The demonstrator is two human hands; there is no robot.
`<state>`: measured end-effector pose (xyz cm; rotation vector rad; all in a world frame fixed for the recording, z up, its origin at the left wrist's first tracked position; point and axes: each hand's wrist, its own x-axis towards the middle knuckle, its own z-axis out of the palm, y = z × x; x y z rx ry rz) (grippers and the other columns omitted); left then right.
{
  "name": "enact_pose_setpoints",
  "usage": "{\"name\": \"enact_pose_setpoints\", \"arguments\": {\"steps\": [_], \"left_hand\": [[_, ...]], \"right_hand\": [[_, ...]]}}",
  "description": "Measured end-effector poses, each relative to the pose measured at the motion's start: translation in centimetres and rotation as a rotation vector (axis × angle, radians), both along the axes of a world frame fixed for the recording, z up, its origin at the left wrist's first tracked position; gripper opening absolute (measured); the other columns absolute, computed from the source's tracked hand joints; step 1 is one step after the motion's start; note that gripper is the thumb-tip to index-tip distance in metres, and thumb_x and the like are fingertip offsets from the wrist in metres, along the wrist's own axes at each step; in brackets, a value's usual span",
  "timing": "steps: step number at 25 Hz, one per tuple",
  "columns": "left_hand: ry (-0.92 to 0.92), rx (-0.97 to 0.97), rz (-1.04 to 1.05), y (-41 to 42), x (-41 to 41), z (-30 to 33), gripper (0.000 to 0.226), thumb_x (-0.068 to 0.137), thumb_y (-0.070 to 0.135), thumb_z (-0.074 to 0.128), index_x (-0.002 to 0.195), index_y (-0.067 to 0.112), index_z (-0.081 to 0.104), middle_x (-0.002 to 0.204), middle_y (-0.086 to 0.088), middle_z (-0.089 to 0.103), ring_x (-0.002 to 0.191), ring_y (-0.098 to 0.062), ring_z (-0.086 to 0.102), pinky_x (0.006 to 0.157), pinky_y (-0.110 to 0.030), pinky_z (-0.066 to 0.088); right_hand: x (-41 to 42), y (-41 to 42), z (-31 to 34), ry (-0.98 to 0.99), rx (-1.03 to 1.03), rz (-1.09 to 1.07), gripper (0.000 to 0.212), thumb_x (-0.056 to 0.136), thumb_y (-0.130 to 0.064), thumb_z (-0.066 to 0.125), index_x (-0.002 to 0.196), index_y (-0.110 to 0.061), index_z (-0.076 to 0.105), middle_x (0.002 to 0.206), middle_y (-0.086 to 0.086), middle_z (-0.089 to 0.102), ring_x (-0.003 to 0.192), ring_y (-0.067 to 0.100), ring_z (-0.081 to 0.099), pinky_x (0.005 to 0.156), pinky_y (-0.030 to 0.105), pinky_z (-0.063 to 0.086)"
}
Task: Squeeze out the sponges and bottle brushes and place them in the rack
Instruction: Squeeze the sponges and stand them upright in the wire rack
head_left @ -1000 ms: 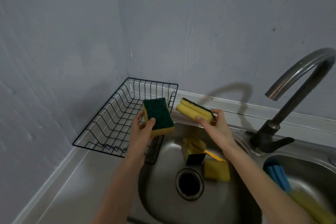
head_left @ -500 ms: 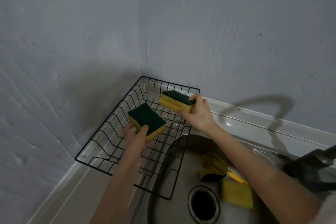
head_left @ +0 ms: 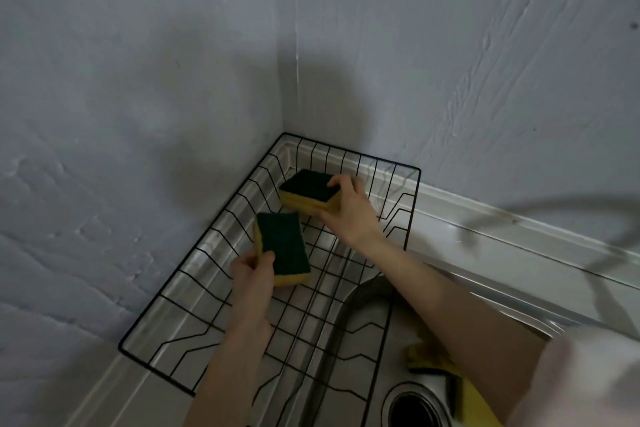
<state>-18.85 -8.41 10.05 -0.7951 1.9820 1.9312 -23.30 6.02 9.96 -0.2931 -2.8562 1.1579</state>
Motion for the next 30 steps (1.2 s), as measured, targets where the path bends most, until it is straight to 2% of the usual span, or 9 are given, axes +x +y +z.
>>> {"name": "enact_pose_setpoints", "arguments": {"steps": [3, 7, 10, 15, 19, 22, 24, 26, 30], "left_hand": [[-0.002, 0.002, 0.022, -0.2, -0.5, -0.5, 0.036, 0.092, 0.011, 0.045, 0.126, 0.002, 0.038, 0.109, -0.008, 0.046, 0.097, -0.017, 0.042, 0.083, -0.026, 0.033], [-0.048, 0.065, 0.025, -0.4, -1.0, -0.9, 0.031, 0.091, 0.010, 0.046, 0.121, 0.002, 0.042, 0.112, -0.013, 0.051, 0.099, -0.020, 0.049, 0.078, -0.027, 0.042], [-0.053, 0.132, 0.024, -0.4, -1.1, -0.7, 0.018, 0.093, 0.008, 0.044, 0.109, 0.003, 0.050, 0.108, -0.013, 0.056, 0.087, -0.019, 0.056, 0.077, -0.024, 0.046], [-0.046, 0.211, 0.011, 0.2, -1.7, 0.0, 0.033, 0.094, 0.005, 0.041, 0.125, -0.005, 0.044, 0.129, -0.021, 0.052, 0.098, -0.022, 0.054, 0.089, -0.029, 0.046], [-0.078, 0.245, 0.053, 1.2, -1.9, 0.4, 0.036, 0.093, 0.001, 0.041, 0.128, -0.005, 0.040, 0.135, -0.023, 0.048, 0.120, -0.032, 0.050, 0.101, -0.036, 0.042], [-0.088, 0.235, 0.054, 1.9, -1.6, 0.1, 0.036, 0.094, 0.002, 0.039, 0.130, -0.002, 0.040, 0.135, -0.021, 0.048, 0.122, -0.031, 0.049, 0.100, -0.036, 0.043], [-0.096, 0.237, 0.052, 2.1, -1.8, 0.0, 0.035, 0.095, 0.005, 0.038, 0.130, -0.001, 0.040, 0.134, -0.021, 0.049, 0.120, -0.032, 0.050, 0.097, -0.035, 0.044], [-0.123, 0.226, 0.051, 2.3, -2.1, 0.1, 0.035, 0.095, 0.008, 0.040, 0.129, -0.001, 0.041, 0.126, -0.020, 0.051, 0.111, -0.031, 0.052, 0.095, -0.038, 0.046], [-0.158, 0.189, 0.015, 2.5, -2.4, -0.1, 0.031, 0.094, 0.010, 0.043, 0.124, 0.004, 0.045, 0.111, -0.009, 0.048, 0.097, -0.019, 0.045, 0.092, -0.040, 0.049]], "right_hand": [[-1.1, -0.3, -0.8, 0.014, -0.021, -0.006, 0.049, 0.082, -0.019, 0.064, 0.123, -0.013, 0.039, 0.137, 0.012, 0.034, 0.109, 0.029, 0.052, 0.076, 0.030, 0.048], [-1.9, -0.8, -1.3, -0.020, -0.011, 0.041, 0.050, 0.083, -0.017, 0.062, 0.127, -0.011, 0.038, 0.141, 0.013, 0.031, 0.117, 0.030, 0.048, 0.080, 0.026, 0.041], [-1.7, -0.7, -1.4, -0.052, -0.001, 0.065, 0.055, 0.086, -0.020, 0.059, 0.134, -0.011, 0.034, 0.148, 0.013, 0.023, 0.123, 0.030, 0.045, 0.088, 0.028, 0.044], [-1.0, -0.7, -0.2, -0.136, -0.018, 0.055, 0.058, 0.093, -0.023, 0.047, 0.144, -0.016, 0.020, 0.151, 0.019, 0.013, 0.122, 0.036, 0.046, 0.096, 0.035, 0.044], [-0.5, -0.7, -0.1, -0.205, -0.127, -0.032, 0.051, 0.094, -0.023, 0.044, 0.139, -0.006, 0.026, 0.140, 0.024, 0.033, 0.115, 0.034, 0.050, 0.081, 0.027, 0.043], [-0.1, -0.7, -0.5, -0.336, -0.227, -0.024, 0.047, 0.091, -0.027, 0.049, 0.128, -0.002, 0.033, 0.122, 0.023, 0.057, 0.098, 0.031, 0.059, 0.065, 0.031, 0.050], [-0.2, -0.6, -0.8, -0.387, -0.317, -0.045, 0.053, 0.088, -0.025, 0.053, 0.130, -0.002, 0.030, 0.120, 0.022, 0.058, 0.099, 0.031, 0.061, 0.076, 0.041, 0.057], [-0.4, -0.5, -1.0, -0.380, -0.381, -0.084, 0.057, 0.086, -0.022, 0.056, 0.132, -0.003, 0.029, 0.123, 0.024, 0.057, 0.107, 0.035, 0.060, 0.088, 0.048, 0.054], [-0.9, -0.5, -1.6, -0.314, -0.429, -0.127, 0.056, 0.086, -0.015, 0.056, 0.134, -0.005, 0.029, 0.123, 0.023, 0.057, 0.108, 0.034, 0.059, 0.093, 0.044, 0.052]]}}
